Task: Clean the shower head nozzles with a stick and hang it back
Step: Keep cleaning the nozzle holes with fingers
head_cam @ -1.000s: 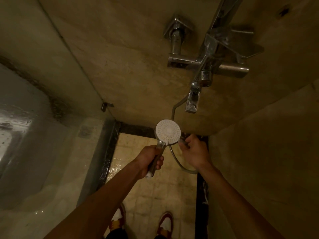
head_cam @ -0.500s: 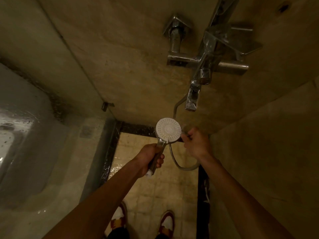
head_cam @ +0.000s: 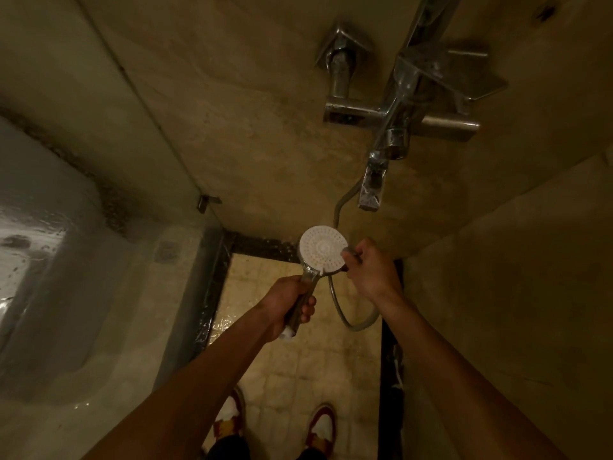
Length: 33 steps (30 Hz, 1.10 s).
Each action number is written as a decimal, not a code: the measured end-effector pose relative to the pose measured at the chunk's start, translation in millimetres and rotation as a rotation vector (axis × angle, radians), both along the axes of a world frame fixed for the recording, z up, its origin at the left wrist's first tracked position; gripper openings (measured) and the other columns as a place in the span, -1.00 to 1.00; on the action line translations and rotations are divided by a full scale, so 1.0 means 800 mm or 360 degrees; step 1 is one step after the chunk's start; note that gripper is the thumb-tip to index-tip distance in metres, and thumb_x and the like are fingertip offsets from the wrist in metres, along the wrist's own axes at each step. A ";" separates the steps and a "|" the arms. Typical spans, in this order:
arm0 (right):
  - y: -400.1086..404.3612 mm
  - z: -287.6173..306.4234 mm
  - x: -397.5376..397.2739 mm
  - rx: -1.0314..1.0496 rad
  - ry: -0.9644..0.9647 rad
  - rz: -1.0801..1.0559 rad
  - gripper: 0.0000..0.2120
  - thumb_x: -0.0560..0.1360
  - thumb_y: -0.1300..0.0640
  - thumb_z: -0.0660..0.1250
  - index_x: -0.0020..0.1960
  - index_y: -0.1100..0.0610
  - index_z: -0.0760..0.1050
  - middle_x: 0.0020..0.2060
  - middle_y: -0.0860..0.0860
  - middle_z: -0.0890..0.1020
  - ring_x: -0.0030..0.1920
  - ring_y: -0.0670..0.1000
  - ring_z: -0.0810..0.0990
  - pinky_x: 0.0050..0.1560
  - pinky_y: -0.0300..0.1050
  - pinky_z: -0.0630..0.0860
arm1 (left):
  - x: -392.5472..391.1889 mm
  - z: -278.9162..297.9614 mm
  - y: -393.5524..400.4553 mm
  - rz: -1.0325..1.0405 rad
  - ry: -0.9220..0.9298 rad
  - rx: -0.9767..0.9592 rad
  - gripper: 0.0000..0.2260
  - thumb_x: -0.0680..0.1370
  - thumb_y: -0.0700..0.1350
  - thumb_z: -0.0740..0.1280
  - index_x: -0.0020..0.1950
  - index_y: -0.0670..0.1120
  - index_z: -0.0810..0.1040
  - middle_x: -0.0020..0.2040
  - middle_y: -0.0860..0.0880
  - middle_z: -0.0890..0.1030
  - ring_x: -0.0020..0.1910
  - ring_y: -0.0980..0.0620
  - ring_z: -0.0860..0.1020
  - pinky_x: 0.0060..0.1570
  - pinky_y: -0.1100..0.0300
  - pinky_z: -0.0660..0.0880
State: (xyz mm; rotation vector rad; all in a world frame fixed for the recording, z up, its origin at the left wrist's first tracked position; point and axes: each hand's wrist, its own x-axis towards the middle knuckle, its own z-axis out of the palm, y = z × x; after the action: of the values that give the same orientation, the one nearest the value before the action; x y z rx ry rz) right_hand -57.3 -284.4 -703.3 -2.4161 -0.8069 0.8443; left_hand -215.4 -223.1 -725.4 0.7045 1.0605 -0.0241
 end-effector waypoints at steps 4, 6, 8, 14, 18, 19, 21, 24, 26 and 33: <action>-0.019 -0.001 -0.007 -0.0102 -0.0005 0.0011 -0.78 0.61 -0.04 0.29 -0.07 0.10 0.43 -0.10 0.13 0.64 -0.04 0.14 0.64 -0.15 -0.07 0.50 | -0.002 0.002 0.003 0.0014 -0.0017 0.0004 -0.83 0.66 -0.18 0.10 0.13 -0.18 0.46 -0.33 -0.11 0.46 -0.47 0.05 0.38 -0.50 0.23 0.33; -0.027 -0.002 -0.019 -0.0098 0.0018 0.0057 -0.79 0.61 -0.06 0.27 -0.03 0.08 0.42 -0.05 0.14 0.64 -0.01 0.13 0.62 -0.10 -0.05 0.53 | 0.000 0.001 0.002 0.0024 -0.0018 0.0012 -0.83 0.66 -0.18 0.11 0.14 -0.18 0.45 -0.33 -0.10 0.46 -0.48 0.05 0.37 -0.50 0.23 0.33; -0.028 -0.001 -0.030 -0.0055 0.0004 0.0101 -0.78 0.62 -0.06 0.24 0.05 0.10 0.44 0.00 0.16 0.64 0.03 0.14 0.61 -0.10 -0.03 0.52 | 0.002 0.000 -0.002 0.0027 -0.0022 0.0039 -0.84 0.66 -0.17 0.13 0.12 -0.19 0.45 -0.34 -0.10 0.45 -0.50 0.05 0.36 -0.52 0.24 0.32; -0.001 0.008 -0.028 -0.0043 -0.0116 0.0138 -0.66 0.66 -0.05 0.16 0.17 0.23 0.43 0.07 0.26 0.61 0.09 0.24 0.59 -0.06 0.02 0.52 | 0.004 0.003 -0.009 0.0008 -0.0029 0.0023 -0.86 0.66 -0.17 0.13 0.08 -0.16 0.45 -0.37 -0.09 0.45 -0.51 0.05 0.34 -0.54 0.26 0.29; -0.003 0.009 -0.004 -0.0066 -0.0128 0.0046 -0.71 0.65 -0.01 0.21 0.10 0.24 0.44 0.01 0.25 0.63 0.02 0.21 0.61 -0.15 -0.04 0.49 | 0.003 0.004 -0.006 0.0003 -0.0028 0.0039 -0.86 0.66 -0.17 0.13 0.04 -0.15 0.46 -0.36 -0.09 0.46 -0.51 0.05 0.36 -0.53 0.25 0.30; -0.007 0.008 0.001 -0.0082 -0.0121 0.0029 -0.71 0.65 0.00 0.23 0.09 0.25 0.45 0.00 0.25 0.63 0.02 0.21 0.62 -0.12 -0.01 0.52 | 0.002 0.004 -0.005 0.0005 -0.0025 0.0039 -0.85 0.66 -0.17 0.12 0.06 -0.15 0.47 -0.35 -0.09 0.46 -0.50 0.06 0.36 -0.53 0.25 0.31; -0.016 0.007 0.002 -0.0118 -0.0100 0.0003 -0.70 0.64 0.00 0.25 0.09 0.26 0.47 -0.01 0.23 0.64 0.03 0.20 0.62 -0.13 -0.05 0.50 | 0.002 0.004 -0.004 0.0016 -0.0019 0.0039 -0.85 0.67 -0.19 0.11 0.08 -0.15 0.46 -0.35 -0.10 0.46 -0.50 0.05 0.36 -0.53 0.25 0.31; -0.030 0.003 -0.014 -0.0133 -0.0141 0.0077 -0.69 0.63 -0.05 0.23 0.08 0.22 0.47 -0.05 0.20 0.64 -0.01 0.18 0.63 -0.18 -0.11 0.42 | 0.003 0.003 -0.004 0.0004 -0.0015 0.0057 -0.85 0.67 -0.20 0.10 0.07 -0.16 0.45 -0.34 -0.11 0.45 -0.51 0.05 0.36 -0.52 0.24 0.30; -0.033 0.004 -0.029 -0.0114 -0.0146 0.0136 -0.68 0.64 -0.07 0.21 0.14 0.20 0.45 -0.02 0.20 0.64 0.01 0.19 0.62 -0.12 -0.05 0.52 | 0.003 0.003 -0.006 -0.0011 -0.0014 0.0063 -0.82 0.68 -0.19 0.09 0.14 -0.17 0.46 -0.34 -0.11 0.45 -0.51 0.05 0.35 -0.52 0.24 0.30; -0.001 0.016 -0.019 -0.0002 -0.0169 0.0095 -0.66 0.64 -0.04 0.22 0.18 0.24 0.45 0.05 0.23 0.63 0.06 0.21 0.61 -0.03 0.05 0.58 | 0.000 0.003 -0.007 -0.0024 -0.0040 0.0054 -0.83 0.67 -0.18 0.11 0.16 -0.18 0.44 -0.34 -0.11 0.45 -0.50 0.05 0.36 -0.51 0.24 0.30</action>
State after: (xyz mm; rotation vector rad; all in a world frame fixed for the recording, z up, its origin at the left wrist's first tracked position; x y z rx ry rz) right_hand -72.6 -285.4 -690.4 -2.4666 -0.9223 0.7435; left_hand -215.8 -228.7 -722.7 0.7420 1.0335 -0.0104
